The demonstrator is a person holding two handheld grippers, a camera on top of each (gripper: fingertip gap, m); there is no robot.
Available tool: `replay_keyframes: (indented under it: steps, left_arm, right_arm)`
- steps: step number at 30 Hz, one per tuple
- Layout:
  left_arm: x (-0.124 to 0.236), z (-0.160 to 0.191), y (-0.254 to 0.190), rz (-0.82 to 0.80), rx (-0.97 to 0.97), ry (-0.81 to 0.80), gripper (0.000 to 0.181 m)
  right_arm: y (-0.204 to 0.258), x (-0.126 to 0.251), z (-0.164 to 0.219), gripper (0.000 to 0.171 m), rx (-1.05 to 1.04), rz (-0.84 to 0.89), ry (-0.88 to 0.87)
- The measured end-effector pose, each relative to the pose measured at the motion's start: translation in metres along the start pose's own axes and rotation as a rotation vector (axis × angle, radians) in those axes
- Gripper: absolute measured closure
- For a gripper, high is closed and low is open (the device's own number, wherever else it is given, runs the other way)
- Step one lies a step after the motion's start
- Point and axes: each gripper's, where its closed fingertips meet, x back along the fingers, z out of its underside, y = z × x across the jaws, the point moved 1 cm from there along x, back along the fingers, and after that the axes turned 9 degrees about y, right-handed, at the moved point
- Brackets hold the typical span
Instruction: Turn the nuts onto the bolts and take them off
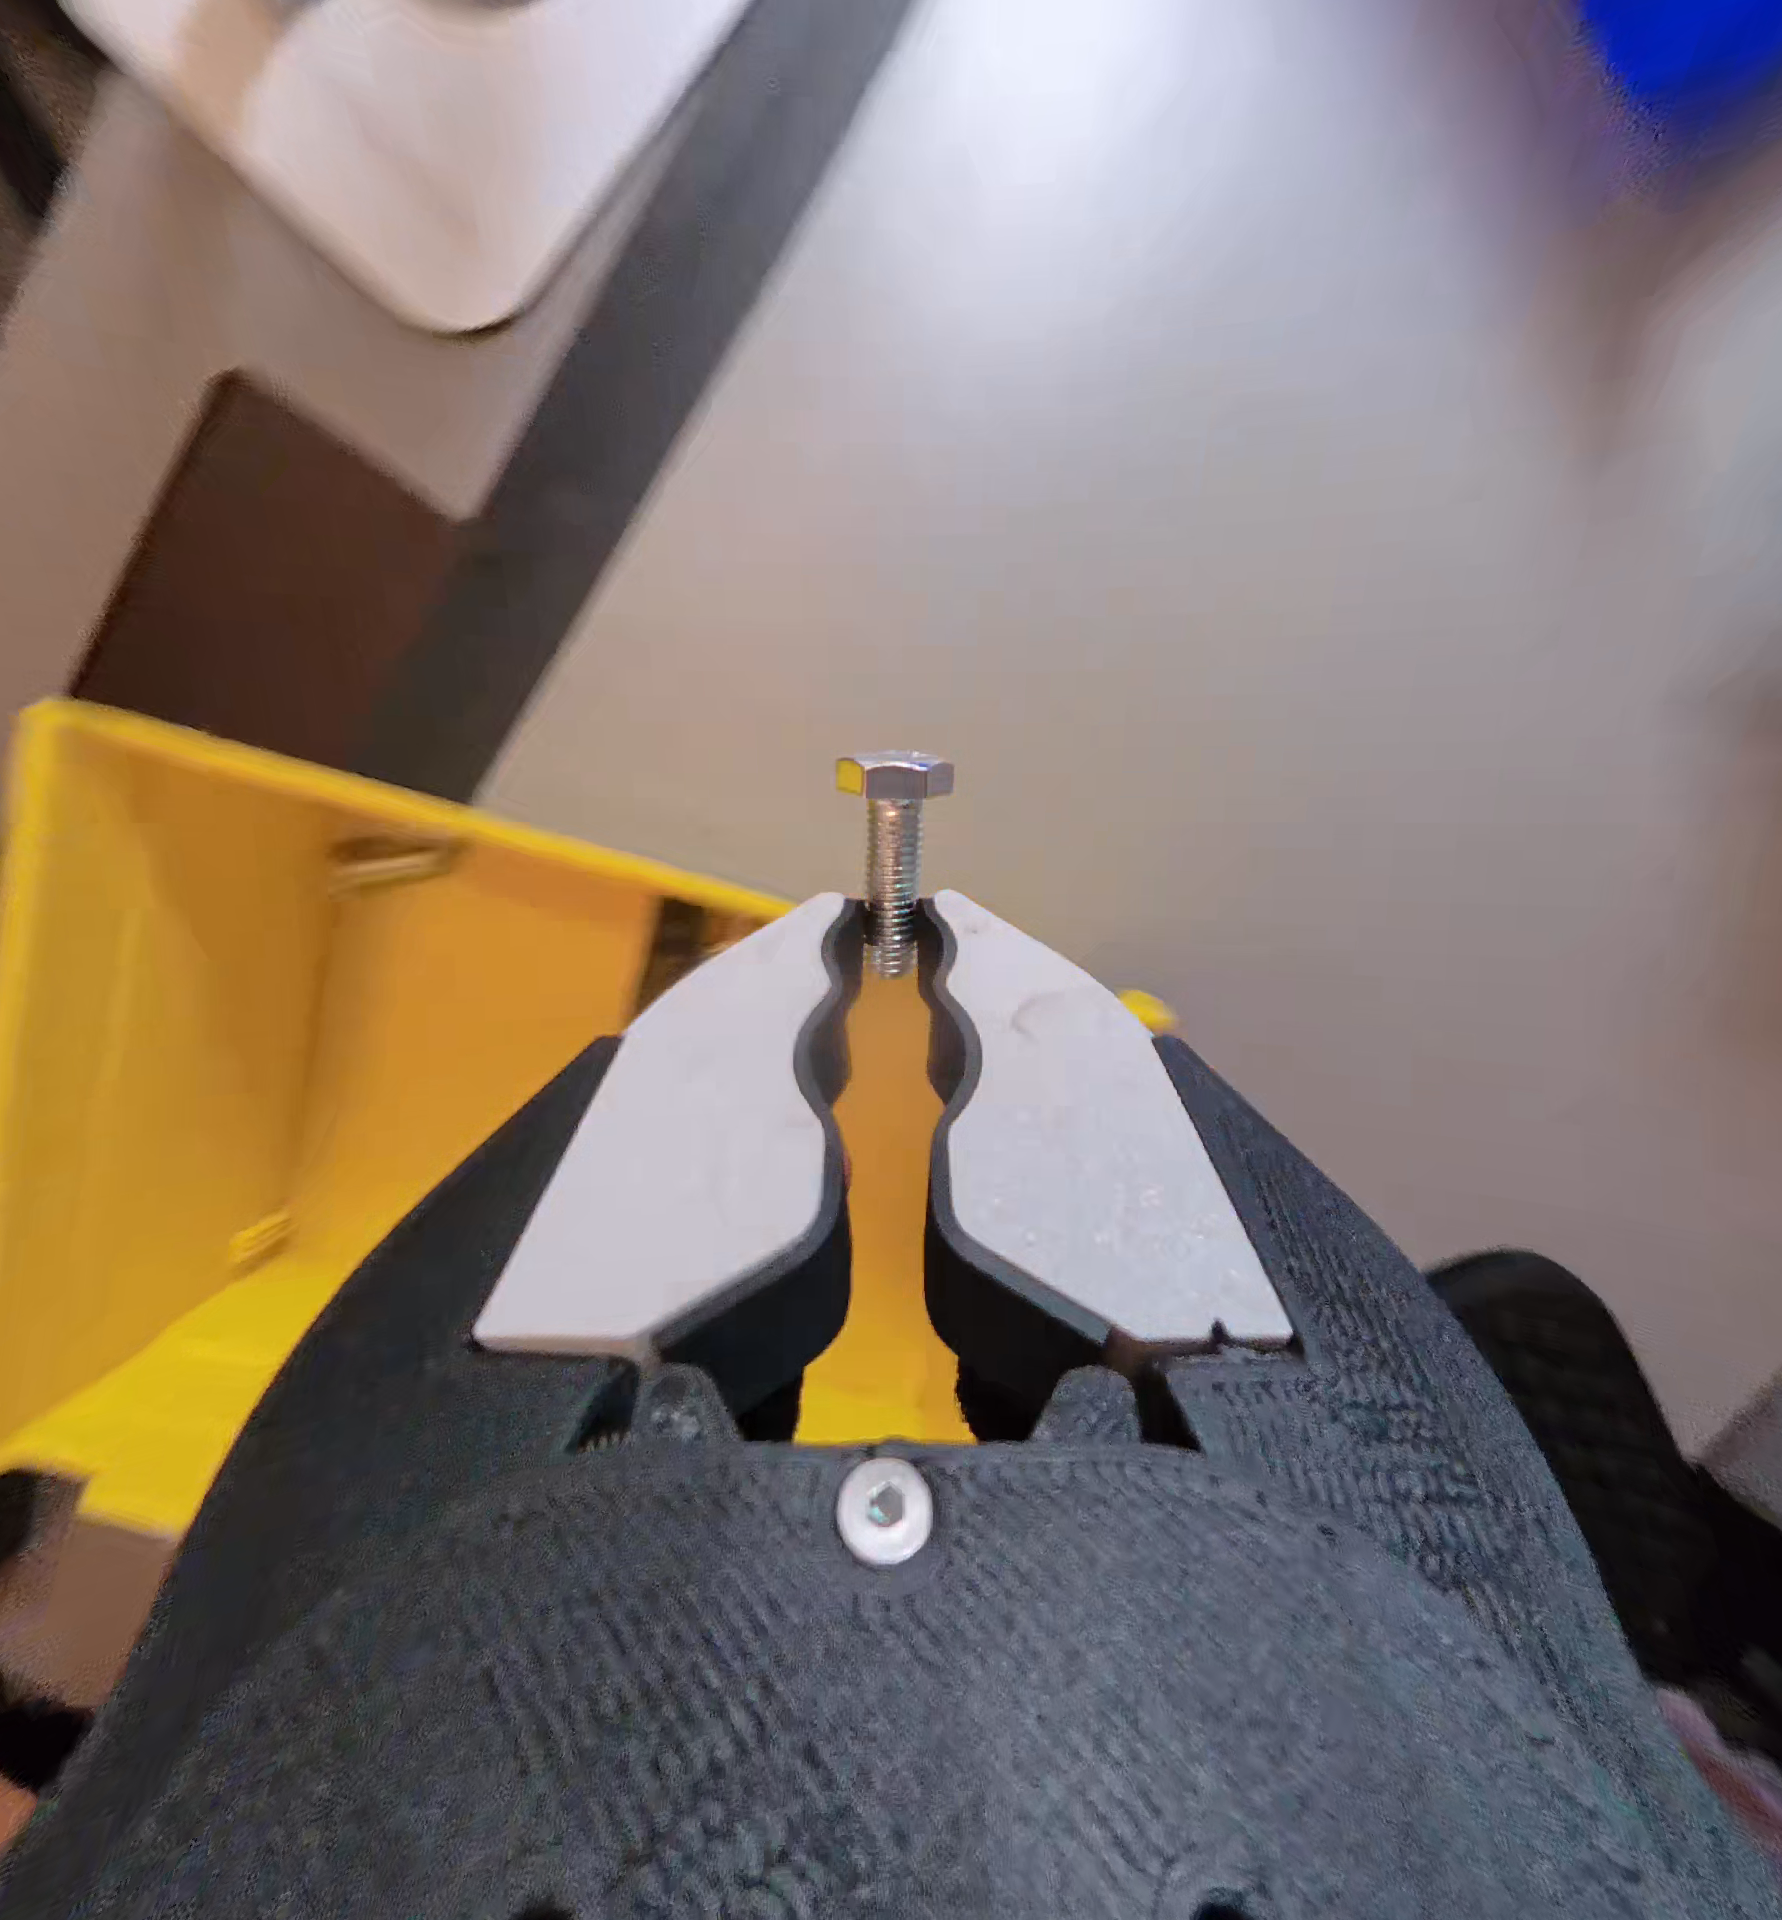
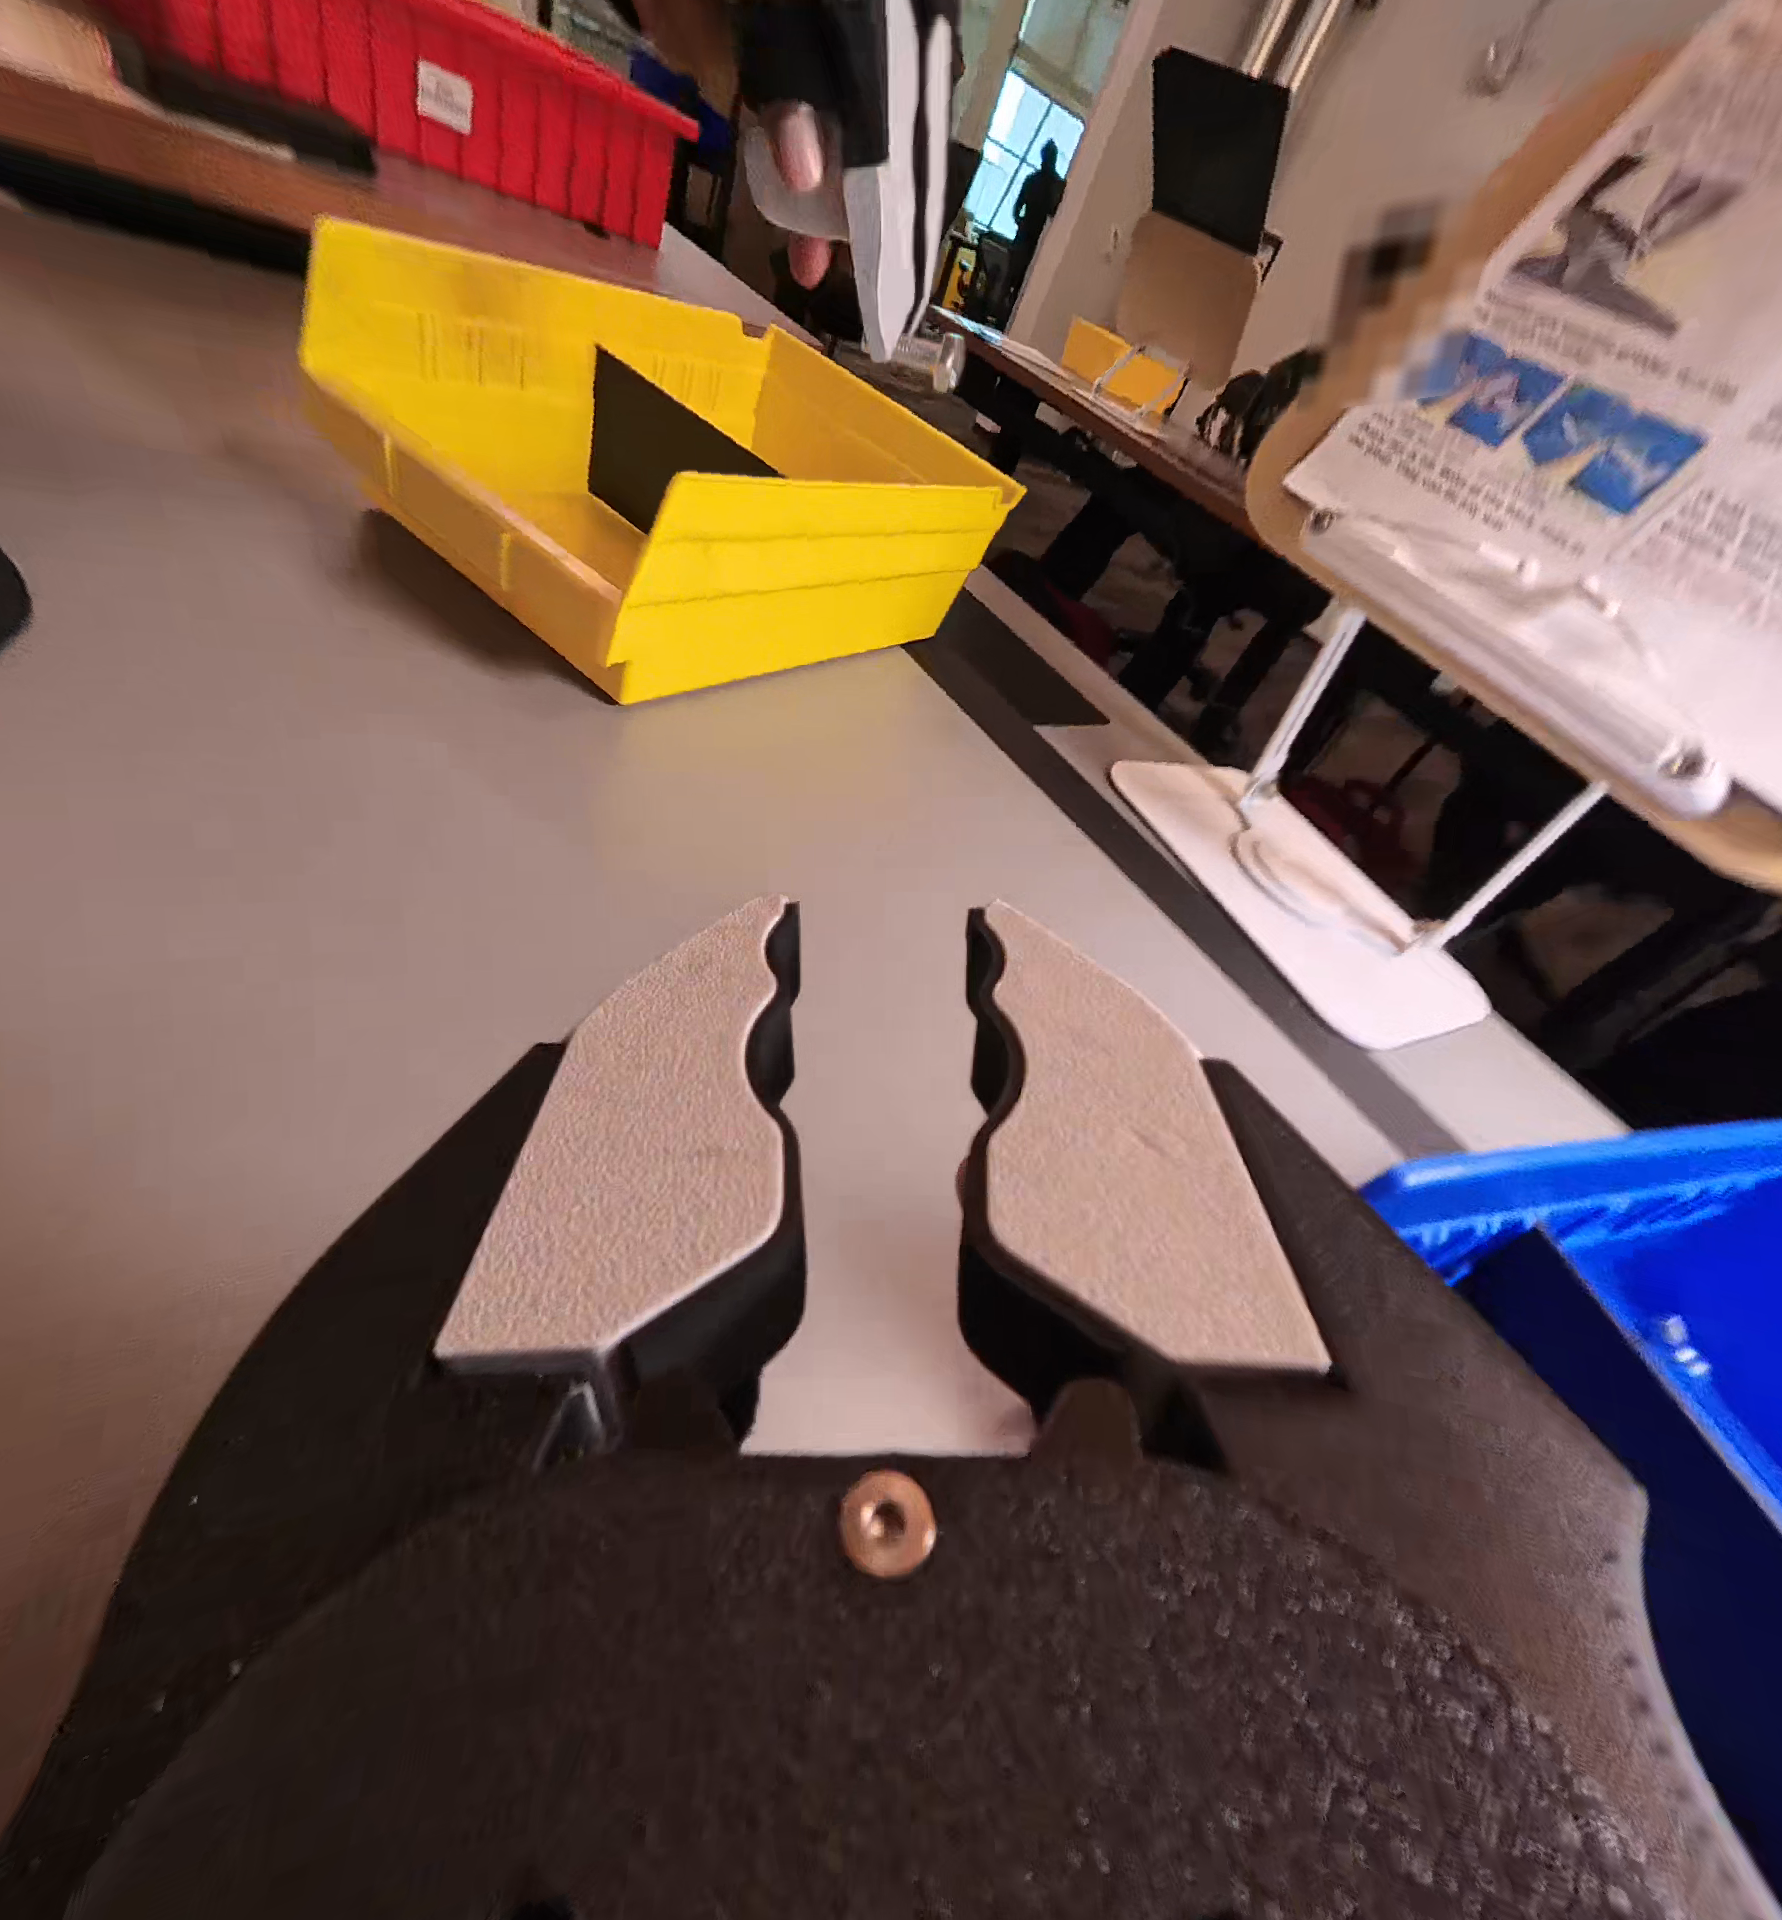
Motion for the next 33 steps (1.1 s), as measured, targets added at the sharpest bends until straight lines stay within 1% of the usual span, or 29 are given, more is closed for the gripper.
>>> replay_keyframes:
  steps: [1,6,10,13,18,20,22,24,25,26,28,29,31,33]
  left_arm:
    - [-0.002,-0.004,-0.025,0.039,-0.043,0.004,0.171]
    - [-0.031,-0.009,-0.135,0.22,-0.199,0.059,0.171]
    - [-0.056,-0.013,-0.188,0.327,-0.228,0.089,0.171]
    - [-0.071,-0.015,-0.21,0.386,-0.227,0.124,0.171]
    - [-0.086,-0.018,-0.229,0.423,-0.23,0.165,0.171]
    - [-0.086,-0.02,-0.233,0.432,-0.229,0.162,0.171]
    - [-0.086,-0.022,-0.235,0.437,-0.229,0.153,0.171]
    - [-0.084,-0.027,-0.235,0.436,-0.239,0.108,0.171]
    - [-0.08,-0.031,-0.235,0.439,-0.263,0.061,0.17]
    - [-0.073,-0.036,-0.237,0.448,-0.291,-0.01,0.166]
    - [-0.054,-0.048,-0.238,0.454,-0.322,-0.175,0.153]
    - [-0.042,-0.053,-0.241,0.46,-0.349,-0.278,0.15]
    - [-0.018,-0.06,-0.248,0.46,-0.392,-0.488,0.149]
    - [-0.003,-0.06,-0.255,0.441,-0.428,-0.643,0.149]
  right_arm:
    - [0.002,-0.002,-0.004,0.141,0.055,0.009,0.004]
    - [0.023,-0.013,-0.015,0.141,0.296,0.032,0.053]
    - [0.04,-0.018,-0.013,0.139,0.552,0.121,0.104]
    - [0.049,-0.022,-0.005,0.138,0.68,0.155,0.145]
    - [0.055,-0.029,0.007,0.137,0.748,0.154,0.192]
    - [0.057,-0.032,0.014,0.141,0.764,0.14,0.217]
    - [0.056,-0.032,0.016,0.152,0.776,0.152,0.216]
    - [0.052,-0.03,0.016,0.152,0.746,0.162,0.213]
    - [0.049,-0.029,0.015,0.152,0.699,0.15,0.198]
    - [0.046,-0.027,0.013,0.152,0.623,0.129,0.175]
    - [0.037,-0.019,0.007,0.153,0.434,0.072,0.107]
    - [0.035,-0.014,0.002,0.153,0.336,0.023,0.048]
    - [0.031,0.0,-0.013,0.153,0.121,-0.088,-0.091]
    - [0.028,0.014,-0.028,0.152,-0.062,-0.202,-0.218]
